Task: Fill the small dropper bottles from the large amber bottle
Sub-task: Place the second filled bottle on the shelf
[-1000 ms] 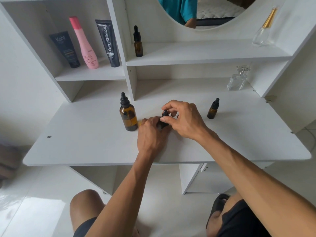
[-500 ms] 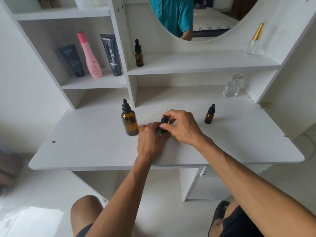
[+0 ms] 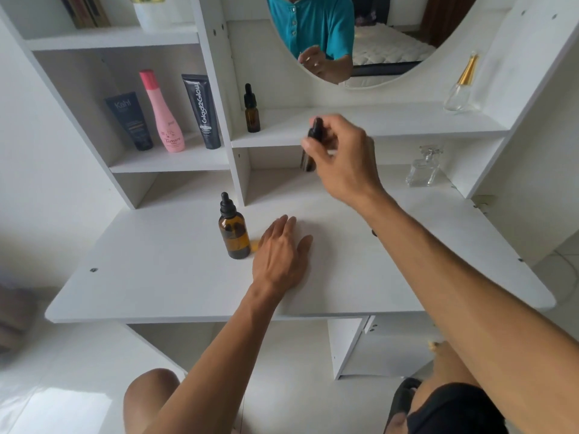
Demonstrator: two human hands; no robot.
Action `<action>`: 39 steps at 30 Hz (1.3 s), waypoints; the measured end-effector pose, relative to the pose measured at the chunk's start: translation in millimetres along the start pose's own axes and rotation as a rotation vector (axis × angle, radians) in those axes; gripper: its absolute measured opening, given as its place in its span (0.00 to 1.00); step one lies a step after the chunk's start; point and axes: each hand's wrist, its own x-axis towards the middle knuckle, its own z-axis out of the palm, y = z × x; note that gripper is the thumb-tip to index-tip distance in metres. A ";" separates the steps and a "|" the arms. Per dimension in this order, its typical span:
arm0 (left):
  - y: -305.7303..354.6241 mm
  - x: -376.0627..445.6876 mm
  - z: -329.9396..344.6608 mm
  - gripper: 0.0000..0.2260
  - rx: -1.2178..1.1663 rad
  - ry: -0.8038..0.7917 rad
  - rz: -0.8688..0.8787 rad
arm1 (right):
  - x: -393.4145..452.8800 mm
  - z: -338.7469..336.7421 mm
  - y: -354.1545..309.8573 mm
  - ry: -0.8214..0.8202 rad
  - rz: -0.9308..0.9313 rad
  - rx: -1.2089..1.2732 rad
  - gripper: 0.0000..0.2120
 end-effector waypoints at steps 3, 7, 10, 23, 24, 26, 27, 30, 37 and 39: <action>-2.0 10.6 3.9 0.28 0.055 -0.049 -0.004 | 34.9 11.0 -4.3 0.038 -0.017 -0.010 0.11; -1.1 14.6 9.0 0.28 0.136 -0.080 -0.014 | 69.8 35.2 3.5 0.044 -0.028 -0.014 0.10; -0.8 14.3 11.0 0.28 0.163 -0.081 -0.020 | 87.4 52.0 10.1 0.023 -0.014 -0.006 0.09; 0.0 13.0 10.0 0.28 0.188 -0.090 -0.023 | 107.3 79.0 27.2 -0.022 -0.015 -0.034 0.12; -0.2 13.0 10.2 0.28 0.186 -0.090 -0.023 | 107.2 79.2 27.5 -0.021 -0.017 -0.036 0.13; -0.4 12.9 10.6 0.28 0.180 -0.087 -0.024 | 106.7 79.7 27.6 -0.026 -0.017 -0.044 0.13; -0.4 12.9 10.6 0.28 0.178 -0.085 -0.023 | 106.6 79.9 27.6 -0.027 -0.013 -0.048 0.13; -0.4 12.5 10.8 0.29 0.179 -0.082 -0.019 | 106.2 79.6 27.4 -0.034 -0.008 -0.057 0.14; -0.5 11.2 9.9 0.28 0.173 -0.072 -0.016 | 97.2 71.8 24.7 -0.065 0.067 -0.024 0.27; -0.5 10.7 9.5 0.28 0.173 -0.069 -0.010 | 87.4 63.5 23.0 -0.023 0.080 -0.018 0.28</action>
